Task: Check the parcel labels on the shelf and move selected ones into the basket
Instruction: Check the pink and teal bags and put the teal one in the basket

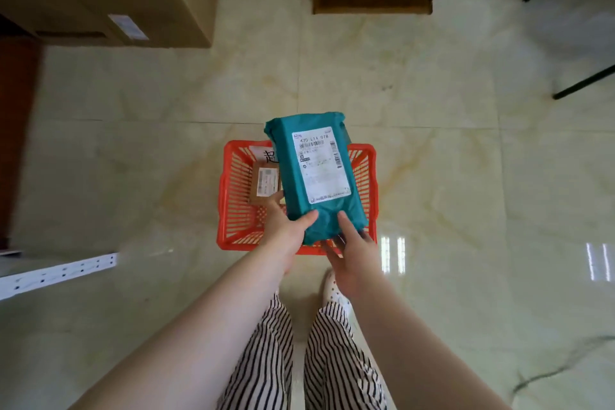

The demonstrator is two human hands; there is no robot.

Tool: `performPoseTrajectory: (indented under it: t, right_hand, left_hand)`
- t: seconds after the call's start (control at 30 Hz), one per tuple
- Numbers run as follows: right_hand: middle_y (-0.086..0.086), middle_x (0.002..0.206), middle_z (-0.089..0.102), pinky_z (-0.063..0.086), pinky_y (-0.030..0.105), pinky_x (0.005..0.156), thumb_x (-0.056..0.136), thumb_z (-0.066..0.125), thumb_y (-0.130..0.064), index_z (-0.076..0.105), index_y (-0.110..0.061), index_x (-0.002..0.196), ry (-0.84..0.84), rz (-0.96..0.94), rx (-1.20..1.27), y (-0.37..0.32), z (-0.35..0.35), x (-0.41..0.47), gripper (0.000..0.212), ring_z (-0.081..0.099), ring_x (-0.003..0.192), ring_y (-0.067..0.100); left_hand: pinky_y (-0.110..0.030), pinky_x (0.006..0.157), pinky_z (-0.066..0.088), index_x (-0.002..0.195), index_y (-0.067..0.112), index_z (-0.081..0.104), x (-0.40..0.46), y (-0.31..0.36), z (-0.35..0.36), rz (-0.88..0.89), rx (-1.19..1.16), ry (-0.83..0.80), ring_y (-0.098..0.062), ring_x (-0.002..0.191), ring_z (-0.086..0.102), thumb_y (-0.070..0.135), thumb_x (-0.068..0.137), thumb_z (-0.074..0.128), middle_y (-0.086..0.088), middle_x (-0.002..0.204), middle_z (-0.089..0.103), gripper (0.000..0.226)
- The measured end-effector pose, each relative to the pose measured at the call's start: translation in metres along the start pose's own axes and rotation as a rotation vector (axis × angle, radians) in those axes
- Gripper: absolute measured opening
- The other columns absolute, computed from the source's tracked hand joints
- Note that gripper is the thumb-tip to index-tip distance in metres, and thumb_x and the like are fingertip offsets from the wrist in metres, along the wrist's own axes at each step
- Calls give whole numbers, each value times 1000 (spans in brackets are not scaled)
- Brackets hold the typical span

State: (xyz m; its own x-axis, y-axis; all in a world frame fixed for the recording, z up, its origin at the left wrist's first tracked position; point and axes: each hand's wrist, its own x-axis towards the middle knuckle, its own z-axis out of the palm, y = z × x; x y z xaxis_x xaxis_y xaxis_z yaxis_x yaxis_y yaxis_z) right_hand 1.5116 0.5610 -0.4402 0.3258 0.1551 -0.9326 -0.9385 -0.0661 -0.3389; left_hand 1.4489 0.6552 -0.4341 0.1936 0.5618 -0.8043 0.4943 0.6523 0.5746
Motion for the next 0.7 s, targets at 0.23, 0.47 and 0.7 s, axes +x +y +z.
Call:
performPoseTrajectory:
  t: [0.23,0.47,0.7]
  right_hand:
    - [15,122,68,59,20,57,93,65,-16,58,-5,129,61,34,-149,8,-34,101,38,69,105,26]
    - [11,121,67,59,26,59,96,62,-19,55,-9,132,242,52,-140,55,-47,219,39,71,92,23]
    - [8,118,68,58,38,74,97,59,-29,52,-12,130,333,84,-251,86,-55,312,38,69,97,25]
  left_hand:
    - [-27,86,38,141,23,36,79,-50,26,-38,177,-39,-16,111,51,14,86,71,-1,138,52,66]
    - [-27,91,39,146,25,37,183,-115,59,-42,304,-105,-21,131,48,17,88,69,2,145,49,66]
    - [-25,82,43,135,19,46,254,-180,80,-37,356,13,-21,122,54,26,86,71,-1,138,54,56]
